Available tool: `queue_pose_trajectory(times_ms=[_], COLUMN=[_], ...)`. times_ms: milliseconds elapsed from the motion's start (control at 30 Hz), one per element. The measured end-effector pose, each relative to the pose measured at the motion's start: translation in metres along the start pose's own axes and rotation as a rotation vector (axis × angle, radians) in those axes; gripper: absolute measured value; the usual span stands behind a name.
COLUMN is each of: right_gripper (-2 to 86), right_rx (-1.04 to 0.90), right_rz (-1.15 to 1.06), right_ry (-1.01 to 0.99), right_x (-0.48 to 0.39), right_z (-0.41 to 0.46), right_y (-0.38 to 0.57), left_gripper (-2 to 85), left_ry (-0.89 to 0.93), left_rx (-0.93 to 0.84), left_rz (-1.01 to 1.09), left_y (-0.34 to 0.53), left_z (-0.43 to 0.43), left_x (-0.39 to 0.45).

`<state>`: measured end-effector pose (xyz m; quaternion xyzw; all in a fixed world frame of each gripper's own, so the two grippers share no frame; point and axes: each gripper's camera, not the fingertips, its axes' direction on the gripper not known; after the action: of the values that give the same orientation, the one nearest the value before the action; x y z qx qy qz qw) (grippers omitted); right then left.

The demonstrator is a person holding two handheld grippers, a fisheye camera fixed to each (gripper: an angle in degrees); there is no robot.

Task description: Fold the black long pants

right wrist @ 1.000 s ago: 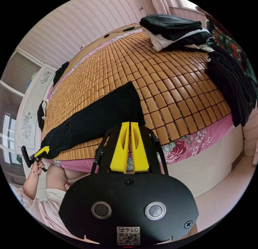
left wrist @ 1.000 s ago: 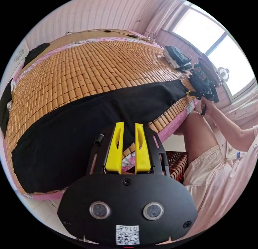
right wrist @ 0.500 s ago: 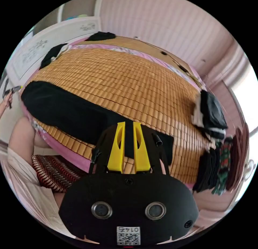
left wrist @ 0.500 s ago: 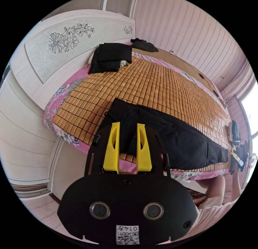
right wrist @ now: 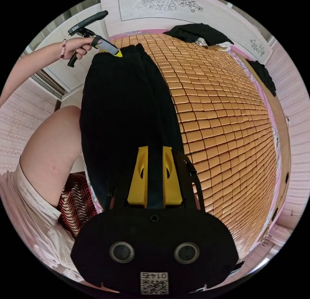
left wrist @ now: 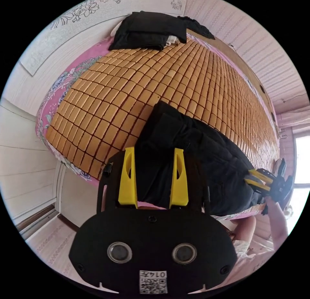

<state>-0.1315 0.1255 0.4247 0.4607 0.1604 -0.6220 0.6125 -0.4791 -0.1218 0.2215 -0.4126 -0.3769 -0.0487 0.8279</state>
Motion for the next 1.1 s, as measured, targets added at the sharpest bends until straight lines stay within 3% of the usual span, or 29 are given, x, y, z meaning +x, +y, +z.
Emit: queue_pose_trajectory(times_ms=[133, 233, 400, 500, 567, 633, 800, 900, 967, 1100], right_gripper=[0.3, -0.5, -0.7, -0.4, -0.3, -0.1, 4.7, 7.5, 1.0, -0.4], right_rx=[0.029, 0.063, 0.153, 0.100, -0.019, -0.005, 0.100, 0.022, -0.026, 0.090], right_rz=[-0.044, -0.072, -0.023, 0.094, 0.204, 0.222, 0.160, 0.135, 0.093, 0.043], right_ry=[-0.004, 0.016, -0.003, -0.013, 0.016, 0.019, -0.050, -0.104, -0.066, -0.042], right_x=[0.003, 0.003, 0.022, 0.043, 0.055, 0.056, 0.055, 0.056, 0.051, 0.050], right_z=[-0.023, -0.043, -0.070, -0.052, -0.032, -0.033, -0.055, -0.048, -0.048, -0.090], right_y=[-0.018, -0.028, -0.041, -0.059, -0.068, -0.067, -0.067, -0.080, -0.087, -0.080], left_gripper=[5.9, 1.7, 1.2, 2.8, 3.7, 4.2, 2.9, 0.4, -0.3, -0.8], left_ry=[-0.087, -0.034, 0.058, 0.037, -0.028, -0.108, -0.122, -0.087, -0.054, -0.029], left_rx=[0.082, 0.154, 0.317, 0.405, 0.350, 0.186, 0.220, 0.216, 0.246, 0.411], left_rz=[0.116, 0.173, 0.126, 0.047, -0.002, -0.070, -0.037, 0.022, 0.036, 0.234], left_y=[0.019, 0.035, 0.041, 0.029, 0.019, 0.012, 0.017, 0.018, 0.022, 0.044], left_z=[-0.020, -0.036, -0.070, -0.062, -0.036, 0.008, 0.010, 0.003, -0.007, -0.058], left_x=[-0.003, -0.007, -0.020, -0.017, -0.012, -0.012, -0.013, -0.017, -0.018, 0.002])
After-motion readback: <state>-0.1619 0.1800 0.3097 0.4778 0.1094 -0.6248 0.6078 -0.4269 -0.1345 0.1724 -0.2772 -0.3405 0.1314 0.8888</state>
